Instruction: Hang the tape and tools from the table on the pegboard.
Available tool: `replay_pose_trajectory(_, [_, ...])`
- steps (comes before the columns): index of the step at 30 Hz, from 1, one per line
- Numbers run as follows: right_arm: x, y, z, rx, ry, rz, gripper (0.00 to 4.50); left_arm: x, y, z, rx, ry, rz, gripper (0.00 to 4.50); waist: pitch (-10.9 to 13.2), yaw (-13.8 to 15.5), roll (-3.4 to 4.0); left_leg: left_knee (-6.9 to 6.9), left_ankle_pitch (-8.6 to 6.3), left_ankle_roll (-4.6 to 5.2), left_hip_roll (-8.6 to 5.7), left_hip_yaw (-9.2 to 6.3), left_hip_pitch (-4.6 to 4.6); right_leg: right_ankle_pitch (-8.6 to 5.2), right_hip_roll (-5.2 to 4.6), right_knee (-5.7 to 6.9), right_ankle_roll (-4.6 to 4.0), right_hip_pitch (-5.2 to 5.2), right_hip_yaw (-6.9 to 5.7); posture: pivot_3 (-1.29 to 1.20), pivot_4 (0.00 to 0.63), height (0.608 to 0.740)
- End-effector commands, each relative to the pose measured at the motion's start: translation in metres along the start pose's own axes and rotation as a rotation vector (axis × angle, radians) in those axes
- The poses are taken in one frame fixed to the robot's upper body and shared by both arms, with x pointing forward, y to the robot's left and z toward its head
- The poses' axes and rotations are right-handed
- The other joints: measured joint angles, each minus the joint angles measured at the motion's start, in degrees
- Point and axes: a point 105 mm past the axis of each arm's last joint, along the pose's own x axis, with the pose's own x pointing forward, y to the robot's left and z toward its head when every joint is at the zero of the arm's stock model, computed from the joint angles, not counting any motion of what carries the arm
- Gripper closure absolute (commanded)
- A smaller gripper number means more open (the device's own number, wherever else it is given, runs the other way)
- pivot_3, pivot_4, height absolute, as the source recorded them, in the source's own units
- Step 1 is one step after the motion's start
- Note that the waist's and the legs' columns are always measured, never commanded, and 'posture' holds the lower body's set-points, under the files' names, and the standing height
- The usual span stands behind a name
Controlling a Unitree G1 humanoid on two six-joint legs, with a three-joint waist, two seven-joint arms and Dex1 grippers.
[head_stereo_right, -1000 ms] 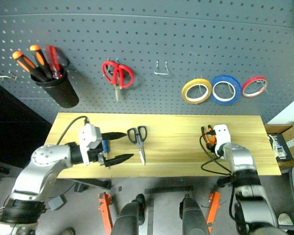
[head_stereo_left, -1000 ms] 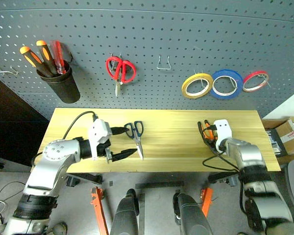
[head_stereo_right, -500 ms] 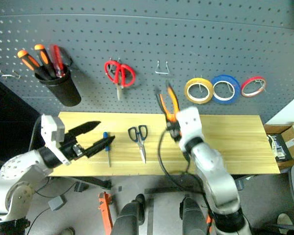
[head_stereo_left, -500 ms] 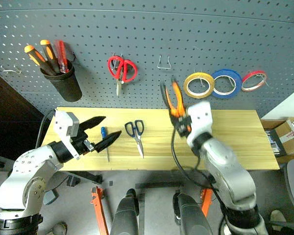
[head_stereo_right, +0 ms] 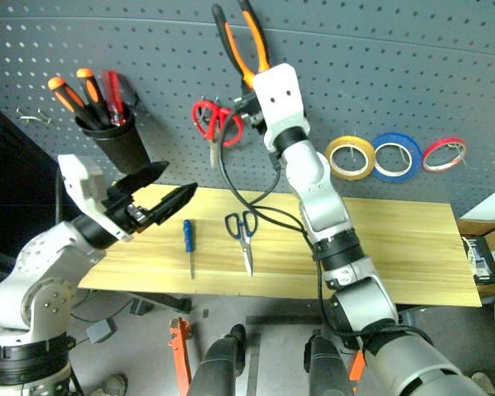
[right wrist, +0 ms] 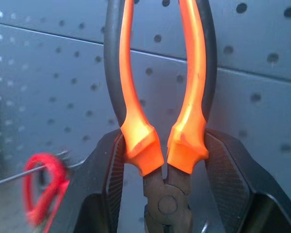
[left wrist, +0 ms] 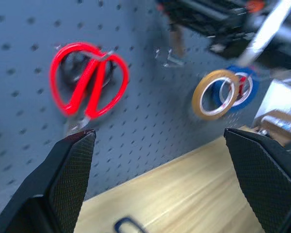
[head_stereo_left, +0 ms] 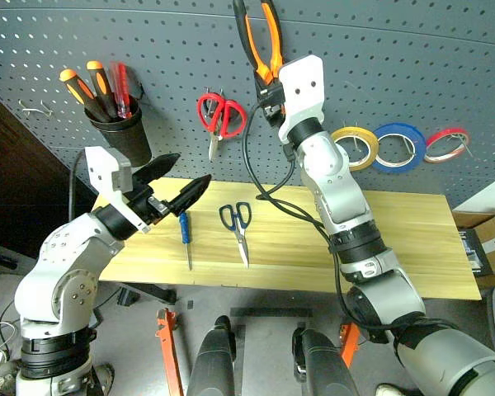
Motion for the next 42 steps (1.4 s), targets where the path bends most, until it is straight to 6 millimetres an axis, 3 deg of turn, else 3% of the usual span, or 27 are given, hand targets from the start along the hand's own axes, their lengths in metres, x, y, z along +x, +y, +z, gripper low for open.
replay_pose_trajectory(1, [0.008,-0.024,0.018,-0.055,-0.104,-0.047,2.36,0.005,-0.011,0.012,0.020,-0.034,-0.049,0.00,0.01,0.07,0.00,0.00,0.00,0.00,0.00,-0.01,0.00,0.00,0.01,0.00,0.00,0.00,-0.02,0.05,0.276,0.740])
replay_pose_trajectory(4, [0.007,-0.031,0.013,-0.073,-0.104,-0.051,2.36,0.005,-0.012,0.012,0.025,-0.031,-0.054,0.00,0.01,0.19,0.01,0.01,0.00,0.00,0.00,0.01,0.00,0.00,0.00,0.00,-0.01,0.01,0.01,0.05,0.278,0.740])
replay_pose_trajectory(9, [-0.004,-0.036,-0.018,-0.072,-0.027,-0.068,2.36,0.009,-0.014,0.010,0.028,-0.028,-0.070,0.00,0.01,0.20,0.02,0.07,0.02,0.00,0.02,-0.01,0.05,-0.02,0.01,0.04,-0.04,0.02,0.03,0.05,0.277,0.740])
replay_pose_trajectory(13, [-0.012,-0.038,-0.029,-0.020,0.019,-0.086,2.36,0.011,-0.014,0.009,0.029,-0.027,-0.076,0.00,0.01,0.38,0.01,0.12,0.02,0.01,0.02,-0.01,0.07,-0.02,0.01,0.04,-0.04,0.07,0.04,0.05,0.280,0.740])
replay_pose_trajectory(29, [-0.032,-0.039,-0.053,0.059,0.154,-0.121,2.36,0.010,-0.004,-0.004,0.072,0.017,-0.017,0.00,0.02,0.72,0.03,0.13,0.03,0.01,0.02,-0.01,0.07,-0.03,0.01,0.04,-0.05,0.07,0.05,0.03,0.284,0.740])
replay_pose_trajectory(33, [-0.052,-0.036,-0.057,0.089,0.251,-0.065,1.11,0.007,-0.005,-0.024,0.067,0.125,0.008,0.00,0.02,1.07,0.03,0.10,0.01,0.01,0.01,-0.02,0.06,-0.04,0.00,-0.01,-0.06,0.12,0.04,0.03,0.286,0.740])
replay_pose_trajectory(36, [-0.079,-0.023,-0.062,0.110,0.353,0.039,0.11,0.005,-0.010,-0.040,0.053,0.192,0.033,0.00,0.04,0.98,0.06,0.06,0.01,0.01,0.02,0.01,0.05,-0.05,0.00,0.00,-0.08,0.06,0.05,0.01,0.290,0.740])
replay_pose_trajectory(39, [-0.106,-0.012,-0.054,0.158,0.411,0.149,0.05,0.006,-0.015,-0.058,0.037,0.253,0.081,0.00,0.06,0.70,0.10,0.03,0.00,0.00,0.04,0.01,0.04,-0.18,0.00,0.01,-0.15,0.03,0.05,0.00,0.294,0.740])
replay_pose_trajectory(42, [-0.130,0.004,-0.034,0.206,0.407,0.315,0.05,0.008,-0.021,-0.079,0.033,0.333,0.140,0.00,0.07,0.60,0.11,0.07,0.00,0.00,0.06,0.00,0.04,-0.32,0.00,0.05,0.01,0.02,0.04,0.00,0.296,0.740])
